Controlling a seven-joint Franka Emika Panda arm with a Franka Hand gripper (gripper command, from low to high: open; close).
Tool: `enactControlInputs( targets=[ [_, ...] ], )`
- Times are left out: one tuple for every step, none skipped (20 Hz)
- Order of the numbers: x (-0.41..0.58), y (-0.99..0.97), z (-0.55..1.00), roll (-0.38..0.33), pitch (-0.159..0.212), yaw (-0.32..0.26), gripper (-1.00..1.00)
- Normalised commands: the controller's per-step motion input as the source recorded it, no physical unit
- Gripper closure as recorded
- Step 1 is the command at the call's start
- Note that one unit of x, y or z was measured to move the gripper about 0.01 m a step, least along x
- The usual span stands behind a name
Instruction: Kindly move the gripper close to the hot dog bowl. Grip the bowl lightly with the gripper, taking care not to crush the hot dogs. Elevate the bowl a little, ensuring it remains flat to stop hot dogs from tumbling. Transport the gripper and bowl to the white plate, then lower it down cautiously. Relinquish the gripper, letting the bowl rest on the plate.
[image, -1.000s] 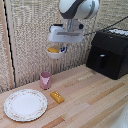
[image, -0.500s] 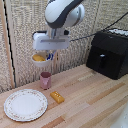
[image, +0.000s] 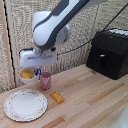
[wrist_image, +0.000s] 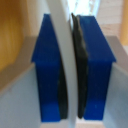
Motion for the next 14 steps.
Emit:
enactControlInputs(
  targets=[
    [0.057,0.57,-0.46,-0.066,0.000,0.123,1.00],
    [0.057,0.59,-0.47,-0.074,0.000,0.116,1.00],
    [0.069,0.59,-0.49,-0.090,0.000,0.108,1.00],
    [0.083,0.59,-0.48,-0.097,0.000,0.102,1.00],
    [0.091,0.59,-0.46,-0.104,0.000,0.099,1.00],
    [0.103,0.55,-0.44,-0.115,0.000,0.103,1.00],
    [0.163,0.51,-0.47,-0.146,-0.003,0.101,1.00],
    [0.240,0.40,-0.47,-0.152,-0.030,0.083,1.00],
    [0.263,0.34,-0.45,-0.155,-0.041,0.070,1.00],
    [0.334,0.22,-0.41,-0.139,-0.042,0.057,1.00],
    [0.383,0.13,-0.37,-0.122,-0.039,0.049,1.00],
    [0.400,0.08,-0.35,-0.111,-0.035,0.048,1.00],
    [0.426,0.00,-0.29,-0.095,-0.028,0.049,1.00],
    [0.420,0.00,-0.22,-0.079,-0.035,0.053,1.00]
  ],
)
